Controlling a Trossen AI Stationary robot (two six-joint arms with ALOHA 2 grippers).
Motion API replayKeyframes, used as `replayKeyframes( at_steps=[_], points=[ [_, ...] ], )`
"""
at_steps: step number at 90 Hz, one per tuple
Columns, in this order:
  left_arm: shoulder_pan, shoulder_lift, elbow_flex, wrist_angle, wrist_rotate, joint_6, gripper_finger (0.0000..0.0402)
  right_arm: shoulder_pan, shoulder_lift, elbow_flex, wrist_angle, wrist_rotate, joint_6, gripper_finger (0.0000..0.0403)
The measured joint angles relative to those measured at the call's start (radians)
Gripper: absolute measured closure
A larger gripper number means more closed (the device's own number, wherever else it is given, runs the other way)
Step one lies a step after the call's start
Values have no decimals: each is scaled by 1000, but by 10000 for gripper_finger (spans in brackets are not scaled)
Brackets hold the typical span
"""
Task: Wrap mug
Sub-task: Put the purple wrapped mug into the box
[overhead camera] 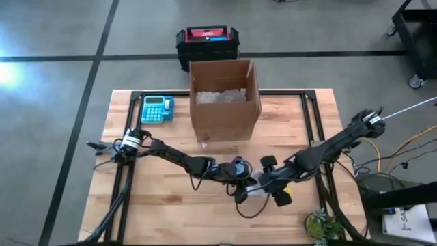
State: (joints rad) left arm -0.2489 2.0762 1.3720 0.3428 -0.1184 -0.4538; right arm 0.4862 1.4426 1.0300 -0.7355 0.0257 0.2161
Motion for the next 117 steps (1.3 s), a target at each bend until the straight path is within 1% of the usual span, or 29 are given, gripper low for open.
replayKeyframes(
  at_steps=[13, 24, 32, 42, 49, 53, 57, 61, 69, 74, 79, 90, 96, 101, 108, 117],
  points=[
    [0, 1, 0, 2, -1, 0, 397, 0, 78, -10, 24, 3, -10, 169],
    [0, -3, 0, -1, -2, 0, 397, 0, 127, -7, 30, 13, -27, 191],
    [0, -20, 0, -21, 28, 5, 397, 0, 141, -5, 24, 7, -41, 232],
    [-14, -54, 0, -70, 49, 31, 399, 1, 136, 7, 10, -6, -54, 309],
    [-28, -77, 0, -132, 50, 54, 401, 0, 128, 34, -38, -20, -64, 367],
    [-36, -97, 0, -176, 47, 63, 401, 0, 124, 60, -94, -34, -81, 384],
    [-49, -117, 0, -225, 23, 74, 401, 0, 116, 95, -156, -34, -87, 386],
    [-62, -142, 0, -270, -11, 88, 401, 0, 100, 131, -204, -29, -94, 380],
    [-93, -188, 0, -374, -126, 108, 401, 0, 61, 203, -272, 9, -118, 370],
    [-112, -210, 0, -436, -196, 111, 401, -2, 36, 245, -296, 37, -151, 373],
    [-129, -228, 0, -491, -239, 111, 401, -9, 8, 291, -300, 54, -185, 382],
    [-159, -258, 0, -534, -257, 103, 401, -29, -63, 403, -277, 121, -266, 390],
    [-171, -261, 0, -535, -258, 109, 402, -54, -95, 452, -252, 184, -328, 390],
    [-172, -261, 0, -537, -258, 109, 402, -82, -122, 483, -199, 252, -386, 388],
    [-171, -262, 0, -535, -258, 105, 402, -147, -157, 512, -112, 317, -474, 387],
    [-169, -262, 0, -537, -258, 97, 402, -266, -189, 540, -11, 319, -562, 390]
  ],
)
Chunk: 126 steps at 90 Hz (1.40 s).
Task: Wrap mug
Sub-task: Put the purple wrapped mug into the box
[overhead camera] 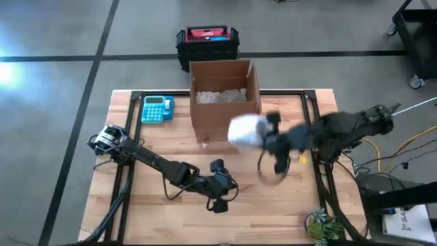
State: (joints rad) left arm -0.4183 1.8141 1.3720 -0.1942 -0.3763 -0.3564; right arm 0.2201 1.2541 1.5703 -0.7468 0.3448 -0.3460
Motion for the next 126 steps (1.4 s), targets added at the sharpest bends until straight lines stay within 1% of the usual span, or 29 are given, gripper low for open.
replayKeyframes(
  at_steps=[7, 12, 20, 28, 33, 39, 47, 58, 69, 76, 87, 98, 107, 116, 126],
  points=[
    [0, 0, 0, 4, 0, 0, 402, -110, -3, 9, 96, -5, -60, 390],
    [0, 0, 0, 7, 0, 2, 402, -200, 5, 11, 145, -34, -90, 390],
    [-1, 0, 0, 9, 0, 6, 402, -354, 34, 12, 208, -162, -98, 390],
    [0, 0, 0, 14, 0, 7, 402, -490, 89, 13, 221, -297, -89, 390],
    [0, 0, 0, 13, 0, 7, 402, -555, 131, 13, 220, -353, -80, 390],
    [0, 0, -3, 18, 0, 7, 402, -621, 183, 11, 220, -381, -79, 390],
    [0, 0, -11, 14, -3, 8, 402, -674, 242, 11, 221, -417, -80, 390],
    [6, 0, -38, 39, -6, 8, 402, -707, 318, 11, 184, -497, -64, 390],
    [18, 0, -86, 93, -6, 7, 401, -704, 391, 11, 139, -521, -27, 385],
    [25, 0, -114, 130, -6, -7, 401, -705, 416, 12, 121, -511, -12, 361],
    [37, 0, -151, 178, 8, -33, 401, -707, 449, 14, 106, -503, 23, 309],
    [46, 0, -157, 184, 19, -45, 401, -705, 447, 16, 111, -513, 43, 256],
    [46, 0, -157, 197, 20, -45, 401, -705, 423, 16, 110, -512, 27, 224],
    [46, 0, -157, 213, 20, -46, 401, -703, 382, 49, 75, -503, -3, 208],
    [48, 0, -142, 215, 19, -50, 401, -700, 305, 93, 29, -495, 1, 205]
  ],
)
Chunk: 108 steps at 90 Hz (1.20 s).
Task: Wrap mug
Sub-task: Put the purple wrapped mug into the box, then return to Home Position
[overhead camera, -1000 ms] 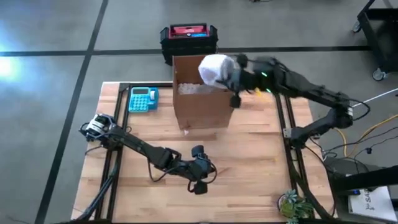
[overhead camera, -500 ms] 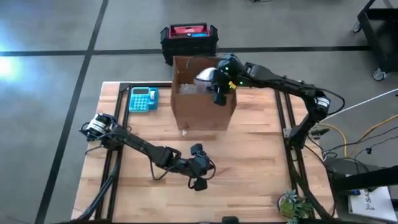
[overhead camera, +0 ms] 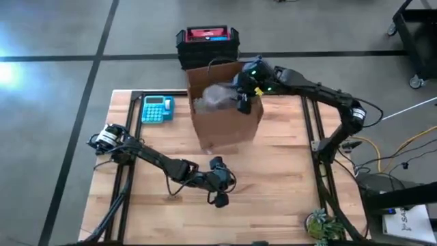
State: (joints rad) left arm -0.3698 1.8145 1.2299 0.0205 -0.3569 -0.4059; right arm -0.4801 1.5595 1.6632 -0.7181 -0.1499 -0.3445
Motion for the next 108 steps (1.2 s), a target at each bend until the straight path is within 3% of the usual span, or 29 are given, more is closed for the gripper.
replayKeyframes(
  at_steps=[21, 35, 42, 51, 71, 89, 108],
  points=[
    [3, 0, 62, 2, 0, 28, 401, 4, -192, -3, -81, -23, 21, 204],
    [3, -9, 84, -7, -2, 65, 401, 7, -333, -80, -129, -202, 70, 204],
    [4, -26, 84, -19, -30, 69, 401, 22, -400, -163, -128, -294, 82, 210],
    [7, -65, 69, -53, -63, 75, 401, 61, -501, -305, -82, -279, 82, 224],
    [8, -164, 44, -120, -73, 114, 401, 122, -752, -723, 305, -267, 190, 285],
    [34, -316, -140, -50, -78, 126, 402, 122, -882, -999, 513, -201, 289, 352],
    [81, -505, -465, 276, -57, 107, 401, 123, -958, -1226, 771, -193, 381, 400]
  ],
)
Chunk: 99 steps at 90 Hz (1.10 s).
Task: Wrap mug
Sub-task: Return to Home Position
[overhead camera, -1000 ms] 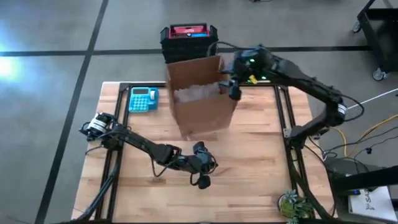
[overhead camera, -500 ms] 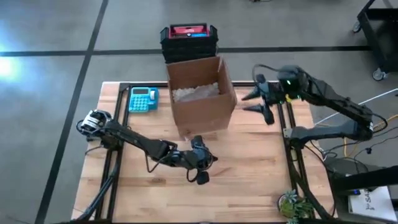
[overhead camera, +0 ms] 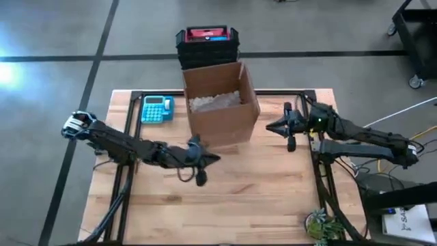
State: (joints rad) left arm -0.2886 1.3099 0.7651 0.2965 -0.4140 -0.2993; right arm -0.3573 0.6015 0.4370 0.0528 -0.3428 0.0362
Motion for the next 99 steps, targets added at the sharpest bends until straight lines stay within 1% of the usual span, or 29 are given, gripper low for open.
replayKeyframes(
  at_steps=[7, 14, 24, 29, 33, 45, 56, 72, 78, 92, 96, 99],
  points=[
    [14, -72, -105, 75, -3, -12, 402, 0, -12, -61, 81, 3, 35, 399],
    [19, -141, -200, 144, -43, -27, 402, 0, -28, -118, 143, 12, 84, 400],
    [17, -227, -315, 215, -96, -59, 401, 2, -55, -192, 204, 148, 204, 402],
    [15, -260, -367, 254, -104, -71, 402, 2, -73, -227, 218, 181, 214, 401],
    [15, -275, -403, 278, -112, -80, 402, 2, -90, -257, 221, 189, 220, 401],
    [15, -287, -485, 364, -124, -101, 402, 21, -152, -340, 217, 189, 260, 401],
    [15, -285, -528, 425, -127, -101, 402, 55, -231, -391, 215, 190, 275, 401],
    [19, -303, -563, 429, -127, -33, 402, 96, -322, -413, 214, 198, 167, 400],
    [32, -329, -597, 457, -112, -25, 402, 109, -350, -415, 215, 196, 125, 400],
    [108, -436, -746, 637, 5, -26, 402, 133, -397, -425, 208, 159, 109, 400],
    [130, -468, -754, 616, 15, -22, 402, 135, -405, -425, 199, 157, 105, 400],
    [146, -500, -749, 572, 21, -13, 402, 137, -411, -425, 190, 157, 101, 400]
  ],
)
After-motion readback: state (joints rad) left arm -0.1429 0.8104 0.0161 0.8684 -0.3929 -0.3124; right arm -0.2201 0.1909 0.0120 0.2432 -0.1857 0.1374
